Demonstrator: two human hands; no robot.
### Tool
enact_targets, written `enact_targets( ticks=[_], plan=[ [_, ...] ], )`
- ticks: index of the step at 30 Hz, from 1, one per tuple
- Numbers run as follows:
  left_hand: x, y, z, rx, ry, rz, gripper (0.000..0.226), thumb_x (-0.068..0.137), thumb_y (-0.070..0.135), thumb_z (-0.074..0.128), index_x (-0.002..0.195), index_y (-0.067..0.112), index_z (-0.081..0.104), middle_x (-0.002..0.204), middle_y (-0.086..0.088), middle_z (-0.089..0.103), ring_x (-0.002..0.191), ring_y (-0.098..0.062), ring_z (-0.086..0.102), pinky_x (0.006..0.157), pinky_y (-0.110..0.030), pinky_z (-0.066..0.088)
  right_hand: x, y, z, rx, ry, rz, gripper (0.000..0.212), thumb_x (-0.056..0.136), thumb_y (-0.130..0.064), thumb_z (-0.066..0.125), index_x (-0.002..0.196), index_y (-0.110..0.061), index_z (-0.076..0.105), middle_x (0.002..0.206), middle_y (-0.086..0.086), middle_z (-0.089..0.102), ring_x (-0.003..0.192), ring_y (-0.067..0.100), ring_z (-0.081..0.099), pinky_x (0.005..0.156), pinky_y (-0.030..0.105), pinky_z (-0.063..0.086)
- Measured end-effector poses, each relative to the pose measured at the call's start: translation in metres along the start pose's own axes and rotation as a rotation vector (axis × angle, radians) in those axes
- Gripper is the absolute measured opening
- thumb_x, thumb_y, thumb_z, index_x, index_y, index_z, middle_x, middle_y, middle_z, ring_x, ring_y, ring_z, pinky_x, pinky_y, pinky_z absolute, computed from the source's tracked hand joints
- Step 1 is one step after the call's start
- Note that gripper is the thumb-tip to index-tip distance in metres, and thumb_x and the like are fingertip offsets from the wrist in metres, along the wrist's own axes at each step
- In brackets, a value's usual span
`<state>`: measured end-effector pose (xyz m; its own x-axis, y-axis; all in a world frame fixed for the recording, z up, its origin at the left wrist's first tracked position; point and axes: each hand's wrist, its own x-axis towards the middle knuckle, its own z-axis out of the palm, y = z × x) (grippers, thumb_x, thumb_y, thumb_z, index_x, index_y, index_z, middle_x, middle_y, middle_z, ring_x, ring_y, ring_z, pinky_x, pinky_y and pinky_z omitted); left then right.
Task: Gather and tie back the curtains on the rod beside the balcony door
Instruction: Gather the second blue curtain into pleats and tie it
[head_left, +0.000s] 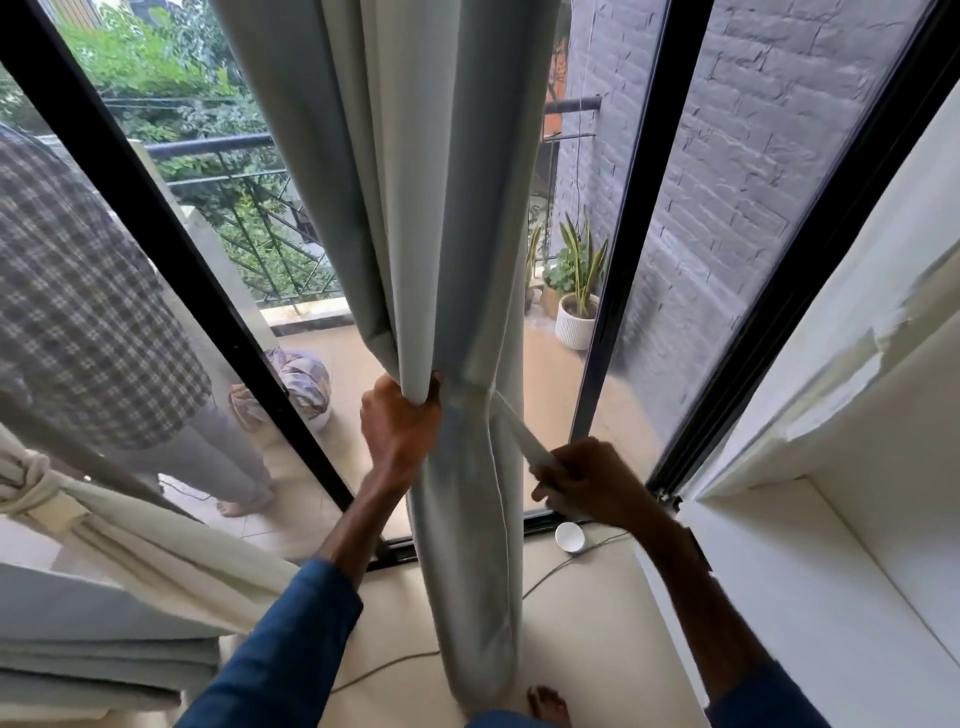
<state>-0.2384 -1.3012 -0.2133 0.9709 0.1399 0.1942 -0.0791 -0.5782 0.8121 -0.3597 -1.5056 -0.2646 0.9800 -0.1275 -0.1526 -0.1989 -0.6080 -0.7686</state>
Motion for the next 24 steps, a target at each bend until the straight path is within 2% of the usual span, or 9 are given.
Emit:
enact_targets(
  ticks=[2,4,8,12,15,18,19,21,24],
  plan=[
    [-0.004,0.006,0.004,0.053,-0.078,0.017,0.031,0.081,0.028,0.075,0.093,0.000,0.069,0.088,-0.022,0.073,0.080,-0.041,0.070,0.060,-0.036,0.053,-0.006,-0.017,0.033,-0.154,-0.049,-0.071,0.034,0.091,-0.034,0.065,0.063,-0.015,0.068,0.059,-0.003,0.069,0.058,0.012,0.065,0.060,0.030,0.049],
    [-0.010,0.014,0.006,0.155,-0.193,0.036,0.027,0.080,0.019,0.067,0.098,-0.001,0.066,0.096,-0.025,0.070,0.087,-0.046,0.066,0.063,-0.038,0.050,-0.009,-0.038,0.069,-0.210,-0.121,-0.175,0.034,0.092,-0.036,0.059,0.069,-0.012,0.067,0.071,0.004,0.072,0.069,0.018,0.068,0.064,0.032,0.049],
    [-0.024,0.023,0.002,0.433,-0.400,0.146,0.033,0.090,0.028,0.059,0.113,0.003,0.058,0.112,-0.022,0.064,0.102,-0.046,0.060,0.077,-0.042,0.044,-0.001,-0.073,0.113,-0.170,-0.126,-0.198,0.030,0.095,-0.036,0.052,0.073,-0.016,0.052,0.078,0.012,0.064,0.080,0.031,0.065,0.073,0.038,0.051],
    [-0.026,0.015,-0.007,0.592,-0.447,0.285,0.035,0.093,0.045,0.053,0.106,0.012,0.058,0.105,-0.015,0.067,0.094,-0.040,0.061,0.071,-0.037,0.038,0.012,-0.090,0.115,-0.176,-0.088,-0.164,0.023,0.097,-0.022,0.053,0.096,-0.002,0.065,0.102,0.020,0.070,0.100,0.035,0.064,0.087,0.040,0.049],
    [-0.022,0.006,-0.013,0.568,-0.472,0.261,0.028,0.094,0.044,0.049,0.100,0.017,0.055,0.102,-0.013,0.067,0.086,-0.038,0.059,0.067,-0.035,0.038,0.020,-0.089,0.112,-0.104,-0.101,-0.091,0.029,0.097,-0.015,0.050,0.082,-0.004,0.072,0.088,0.015,0.077,0.094,0.026,0.071,0.092,0.038,0.052],
    [-0.021,0.001,-0.018,0.494,-0.476,0.244,0.027,0.096,0.047,0.048,0.093,0.020,0.052,0.087,-0.005,0.064,0.073,-0.029,0.052,0.059,-0.031,0.032,0.029,-0.091,0.111,0.097,-0.132,-0.008,0.025,0.097,-0.009,0.052,0.077,-0.014,0.066,0.075,0.006,0.074,0.074,0.022,0.070,0.078,0.038,0.058],
    [-0.021,0.000,-0.019,0.467,-0.487,0.234,0.029,0.096,0.048,0.048,0.092,0.019,0.051,0.080,-0.001,0.059,0.070,-0.025,0.051,0.055,-0.029,0.030,0.030,-0.092,0.110,0.179,-0.130,0.030,0.028,0.098,-0.008,0.053,0.075,-0.023,0.060,0.071,-0.001,0.068,0.065,0.016,0.065,0.068,0.030,0.056],
    [-0.022,-0.002,-0.020,0.423,-0.507,0.222,0.030,0.096,0.047,0.049,0.093,0.018,0.053,0.077,0.001,0.056,0.069,-0.024,0.053,0.052,-0.027,0.030,0.029,-0.095,0.112,0.323,-0.100,0.090,0.033,0.097,-0.004,0.054,0.069,-0.022,0.055,0.062,-0.005,0.062,0.057,0.011,0.055,0.053,0.022,0.045],
    [-0.022,0.000,-0.019,0.371,-0.523,0.197,0.024,0.095,0.039,0.052,0.095,0.016,0.056,0.082,-0.004,0.061,0.067,-0.024,0.056,0.052,-0.028,0.036,0.020,-0.089,0.111,0.518,-0.124,0.049,0.025,0.094,0.005,0.060,0.080,-0.015,0.064,0.066,-0.006,0.068,0.065,0.013,0.061,0.056,0.027,0.050]
  ],
)
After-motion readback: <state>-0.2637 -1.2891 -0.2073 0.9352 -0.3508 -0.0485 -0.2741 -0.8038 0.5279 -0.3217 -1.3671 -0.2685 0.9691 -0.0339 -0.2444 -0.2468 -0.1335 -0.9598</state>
